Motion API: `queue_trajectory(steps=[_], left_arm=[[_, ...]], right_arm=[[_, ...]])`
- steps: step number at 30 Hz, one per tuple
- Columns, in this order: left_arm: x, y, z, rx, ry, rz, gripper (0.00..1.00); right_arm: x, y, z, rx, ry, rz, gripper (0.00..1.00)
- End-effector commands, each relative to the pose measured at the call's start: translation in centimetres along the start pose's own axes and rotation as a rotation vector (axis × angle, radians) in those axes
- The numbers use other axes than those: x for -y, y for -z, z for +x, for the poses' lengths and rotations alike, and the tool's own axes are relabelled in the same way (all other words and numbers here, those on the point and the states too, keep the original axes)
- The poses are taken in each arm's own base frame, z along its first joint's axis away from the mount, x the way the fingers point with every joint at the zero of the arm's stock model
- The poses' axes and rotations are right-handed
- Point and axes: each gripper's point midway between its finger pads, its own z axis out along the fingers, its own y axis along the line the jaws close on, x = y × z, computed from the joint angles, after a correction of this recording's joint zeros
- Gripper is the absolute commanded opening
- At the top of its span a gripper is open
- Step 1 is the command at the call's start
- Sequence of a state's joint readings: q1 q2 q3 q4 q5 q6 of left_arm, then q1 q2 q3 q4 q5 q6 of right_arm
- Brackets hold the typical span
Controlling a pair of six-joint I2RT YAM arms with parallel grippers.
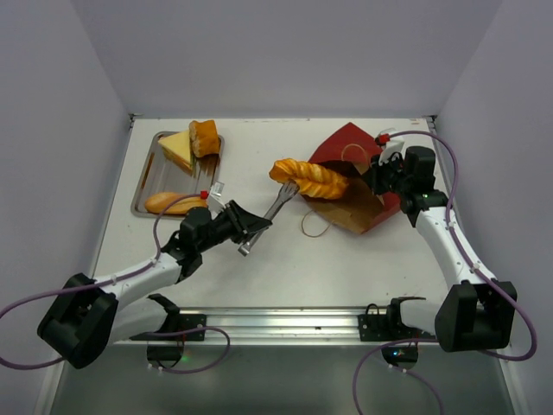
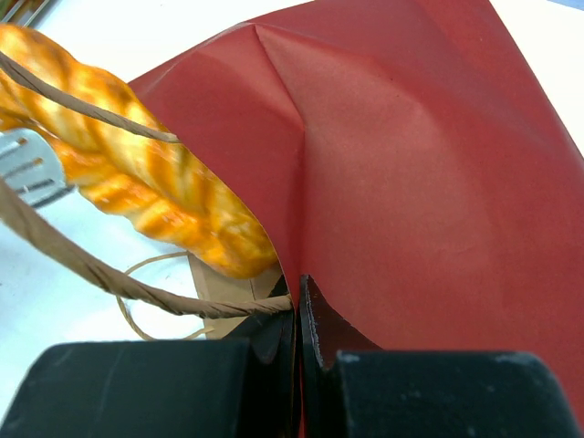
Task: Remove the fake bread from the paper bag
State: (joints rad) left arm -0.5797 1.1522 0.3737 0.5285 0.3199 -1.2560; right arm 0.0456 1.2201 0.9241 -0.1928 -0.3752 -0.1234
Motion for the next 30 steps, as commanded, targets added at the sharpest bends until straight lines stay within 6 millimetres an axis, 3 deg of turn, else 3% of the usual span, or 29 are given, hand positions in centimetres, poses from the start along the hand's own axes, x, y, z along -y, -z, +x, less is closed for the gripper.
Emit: queue_trajectory(steps=[1,15,30], left_arm=[[3.0,1.5,-1.1,0.025,-0.044,0.118,0.0],[2.8,4.9,-1.6,0.034,-0.077,0.071,0.0],[3.9,8.2,-4.3,0.179,-0.067,-0.008,0.0]], right_arm=[[0.3,-0.2,0.1,0.008,0.004,0.02,0.0],[0.4,-0.1,0.0,0.012,0.007,0.026,0.0],[0.4,0.2,-0.6,0.028,0.007,0.034,0.0]])
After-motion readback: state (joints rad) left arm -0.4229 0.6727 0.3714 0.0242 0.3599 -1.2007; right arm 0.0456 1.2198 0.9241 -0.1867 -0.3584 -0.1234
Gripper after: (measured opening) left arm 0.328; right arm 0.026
